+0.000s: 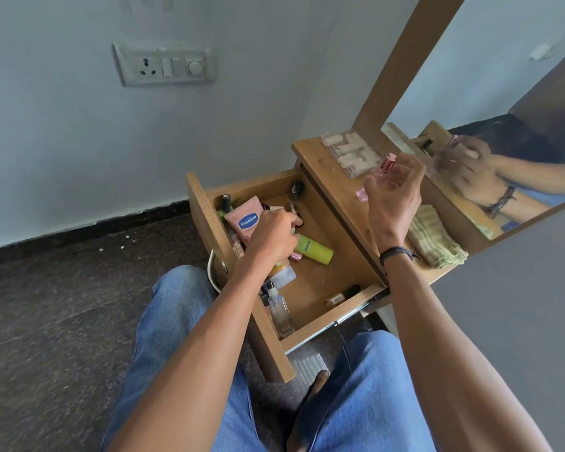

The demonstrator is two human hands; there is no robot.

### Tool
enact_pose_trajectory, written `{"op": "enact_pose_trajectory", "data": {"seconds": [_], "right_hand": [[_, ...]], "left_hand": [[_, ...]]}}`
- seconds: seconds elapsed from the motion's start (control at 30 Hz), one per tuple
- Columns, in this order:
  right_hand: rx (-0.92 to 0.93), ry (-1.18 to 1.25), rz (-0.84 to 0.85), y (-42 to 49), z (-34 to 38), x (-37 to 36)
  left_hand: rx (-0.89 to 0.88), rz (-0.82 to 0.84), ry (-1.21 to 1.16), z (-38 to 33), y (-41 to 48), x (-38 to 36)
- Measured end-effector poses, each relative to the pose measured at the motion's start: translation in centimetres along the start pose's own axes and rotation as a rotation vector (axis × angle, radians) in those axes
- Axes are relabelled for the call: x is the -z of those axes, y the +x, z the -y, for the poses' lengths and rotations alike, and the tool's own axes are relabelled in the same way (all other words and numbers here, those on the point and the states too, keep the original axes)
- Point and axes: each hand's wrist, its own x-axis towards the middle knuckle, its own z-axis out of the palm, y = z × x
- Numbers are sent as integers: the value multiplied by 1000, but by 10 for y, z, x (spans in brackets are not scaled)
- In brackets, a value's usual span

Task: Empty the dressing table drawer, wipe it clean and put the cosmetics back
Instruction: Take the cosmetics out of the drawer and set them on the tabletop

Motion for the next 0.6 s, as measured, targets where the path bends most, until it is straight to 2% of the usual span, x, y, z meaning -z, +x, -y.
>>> {"op": "enact_pose_trajectory", "data": {"seconds": [0.17,0.4,0.6], "right_hand": [[-48,-18,22,12,-15,-2],[-214,56,3,20,-31,-2],[-233,7,24,21,-34,-6]], "left_hand": [[-7,-2,28,-1,0,0],[-5,21,34,-3,-1,0],[-1,27,44,-5,-2,-2]]}}
